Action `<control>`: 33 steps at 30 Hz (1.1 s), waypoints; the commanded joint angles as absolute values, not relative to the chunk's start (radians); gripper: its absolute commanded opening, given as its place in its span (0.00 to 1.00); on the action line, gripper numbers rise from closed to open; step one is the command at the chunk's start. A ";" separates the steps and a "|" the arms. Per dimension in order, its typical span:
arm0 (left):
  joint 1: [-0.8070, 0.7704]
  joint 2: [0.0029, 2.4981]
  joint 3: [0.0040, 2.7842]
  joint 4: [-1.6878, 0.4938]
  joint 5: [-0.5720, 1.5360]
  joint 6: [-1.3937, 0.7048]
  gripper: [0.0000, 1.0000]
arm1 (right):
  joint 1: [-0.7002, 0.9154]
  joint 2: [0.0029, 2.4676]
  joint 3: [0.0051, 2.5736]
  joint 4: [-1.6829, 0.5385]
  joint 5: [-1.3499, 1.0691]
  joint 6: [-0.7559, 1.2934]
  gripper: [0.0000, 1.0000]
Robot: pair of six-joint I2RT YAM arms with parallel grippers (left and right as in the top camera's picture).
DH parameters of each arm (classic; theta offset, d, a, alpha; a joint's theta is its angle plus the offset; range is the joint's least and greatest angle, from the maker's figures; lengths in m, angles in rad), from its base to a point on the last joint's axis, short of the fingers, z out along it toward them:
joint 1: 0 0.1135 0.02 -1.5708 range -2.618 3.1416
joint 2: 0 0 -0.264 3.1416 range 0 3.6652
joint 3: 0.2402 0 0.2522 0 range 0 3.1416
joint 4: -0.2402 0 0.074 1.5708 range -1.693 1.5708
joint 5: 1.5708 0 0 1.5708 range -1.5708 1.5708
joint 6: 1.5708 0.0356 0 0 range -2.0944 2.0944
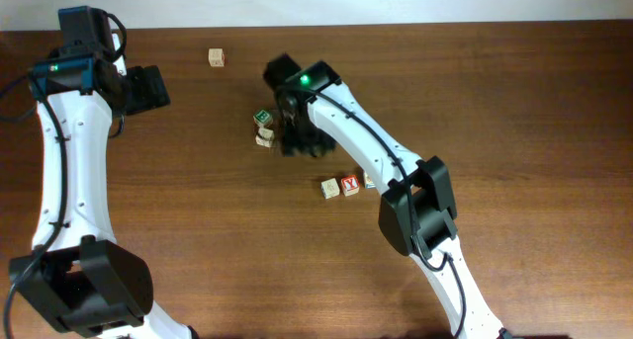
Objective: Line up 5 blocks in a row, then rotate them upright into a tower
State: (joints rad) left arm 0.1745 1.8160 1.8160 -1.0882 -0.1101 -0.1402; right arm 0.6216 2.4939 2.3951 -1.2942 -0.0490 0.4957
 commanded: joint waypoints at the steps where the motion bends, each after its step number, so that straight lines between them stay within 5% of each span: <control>1: 0.179 1.818 1.835 -1.086 -0.121 -0.153 0.99 | 0.623 2.508 2.404 -1.158 -0.055 0.590 0.61; 11: 0.179 1.818 1.835 -1.086 -0.121 -0.153 0.99 | 0.656 2.589 2.359 -0.904 -0.055 0.751 0.60; 25: 0.179 1.818 1.835 -1.086 -0.121 -0.153 0.99 | 0.684 2.612 2.359 -0.899 -0.006 0.768 0.59; 33: 0.179 1.818 1.835 -1.086 -0.121 -0.153 0.99 | 0.688 2.612 2.359 -0.894 -0.006 0.767 0.36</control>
